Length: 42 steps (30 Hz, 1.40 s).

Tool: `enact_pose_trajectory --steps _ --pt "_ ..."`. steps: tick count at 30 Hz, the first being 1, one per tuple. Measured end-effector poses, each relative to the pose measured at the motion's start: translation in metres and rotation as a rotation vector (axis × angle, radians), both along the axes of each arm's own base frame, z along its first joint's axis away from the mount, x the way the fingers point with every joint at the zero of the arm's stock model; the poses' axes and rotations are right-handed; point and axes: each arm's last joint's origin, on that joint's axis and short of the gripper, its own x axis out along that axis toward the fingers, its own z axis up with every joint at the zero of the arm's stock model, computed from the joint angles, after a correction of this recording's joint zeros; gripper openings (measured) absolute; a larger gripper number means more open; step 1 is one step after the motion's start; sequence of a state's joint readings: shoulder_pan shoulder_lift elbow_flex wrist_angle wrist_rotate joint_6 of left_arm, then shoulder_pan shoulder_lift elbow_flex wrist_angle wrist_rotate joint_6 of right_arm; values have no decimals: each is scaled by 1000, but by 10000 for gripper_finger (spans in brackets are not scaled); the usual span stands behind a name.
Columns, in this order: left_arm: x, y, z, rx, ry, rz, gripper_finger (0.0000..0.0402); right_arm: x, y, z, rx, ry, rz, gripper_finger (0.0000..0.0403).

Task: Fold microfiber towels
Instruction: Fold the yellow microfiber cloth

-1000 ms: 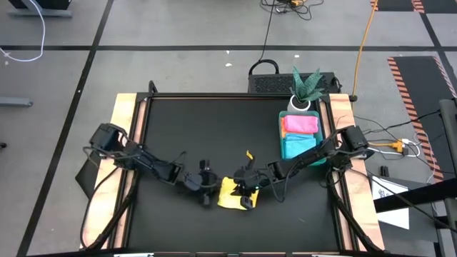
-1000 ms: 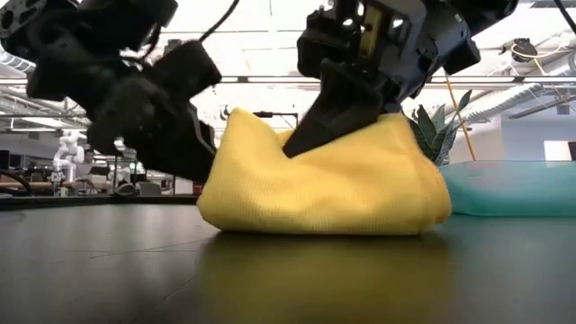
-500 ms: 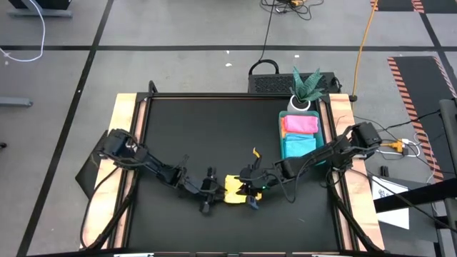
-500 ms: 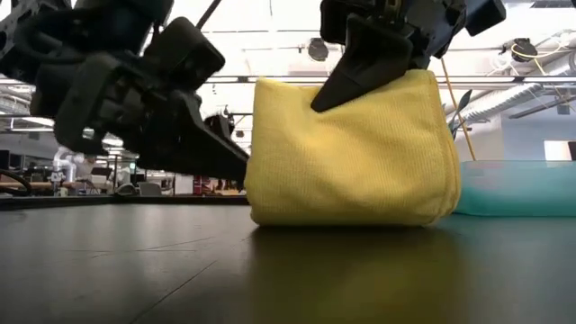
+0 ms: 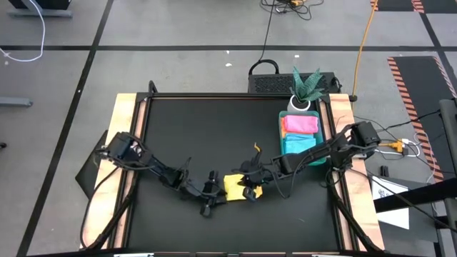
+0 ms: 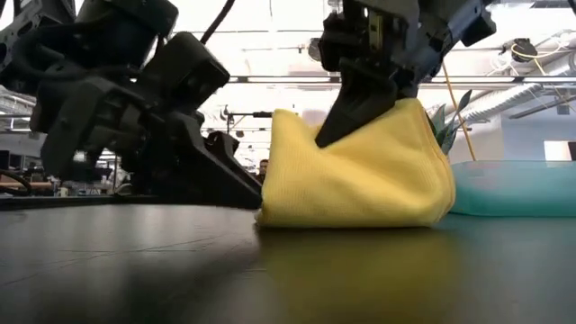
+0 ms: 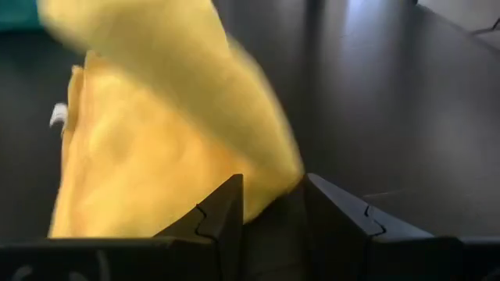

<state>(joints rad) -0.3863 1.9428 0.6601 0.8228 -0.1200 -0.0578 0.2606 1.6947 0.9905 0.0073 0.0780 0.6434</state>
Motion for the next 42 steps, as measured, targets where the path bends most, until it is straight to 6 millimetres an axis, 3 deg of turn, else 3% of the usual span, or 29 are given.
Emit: enact_pose_trajectory --steps 8,17,28,36,42 --pt "-5 3 15 -9 51 72 140 -9 -7 -19 64 -34 11 4" --pt "-5 31 12 68 153 270 140 -9 -13 -20 80 -73 18 4" --pt "6 40 -6 2 117 244 140 0 -31 -44 97 -16 -4 4" --pt "6 39 -6 -2 113 233 140 1 -39 -45 93 -18 -22 5" --pt "-3 27 13 -30 160 136 140 0 -38 -46 73 -4 -6 19"
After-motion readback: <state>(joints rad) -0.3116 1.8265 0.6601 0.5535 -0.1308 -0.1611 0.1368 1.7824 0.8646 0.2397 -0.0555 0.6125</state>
